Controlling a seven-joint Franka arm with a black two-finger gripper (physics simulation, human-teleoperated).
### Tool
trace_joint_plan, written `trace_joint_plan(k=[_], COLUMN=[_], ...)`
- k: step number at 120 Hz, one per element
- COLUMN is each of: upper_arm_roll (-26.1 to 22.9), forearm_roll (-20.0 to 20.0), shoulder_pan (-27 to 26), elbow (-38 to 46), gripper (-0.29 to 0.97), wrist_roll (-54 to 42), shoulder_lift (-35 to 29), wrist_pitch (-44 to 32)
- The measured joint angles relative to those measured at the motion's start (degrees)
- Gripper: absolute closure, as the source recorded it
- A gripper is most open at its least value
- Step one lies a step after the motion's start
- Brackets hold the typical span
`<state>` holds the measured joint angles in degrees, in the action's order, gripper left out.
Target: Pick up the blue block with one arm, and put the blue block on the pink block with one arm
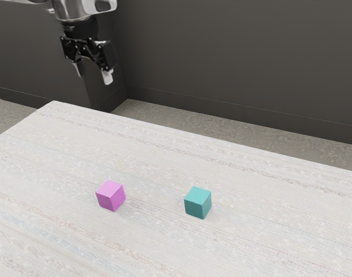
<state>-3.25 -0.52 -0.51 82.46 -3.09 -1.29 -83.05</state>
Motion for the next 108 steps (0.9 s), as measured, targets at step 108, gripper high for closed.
trace_joint_plan(k=[108], upper_arm_roll=[-7.1], forearm_roll=[-1.6], shoulder_pan=[1.4], elbow=[-1.8], gripper=[0.0], wrist_roll=[-1.0], shoulder_lift=[11.2], wrist_pitch=[-5.5])
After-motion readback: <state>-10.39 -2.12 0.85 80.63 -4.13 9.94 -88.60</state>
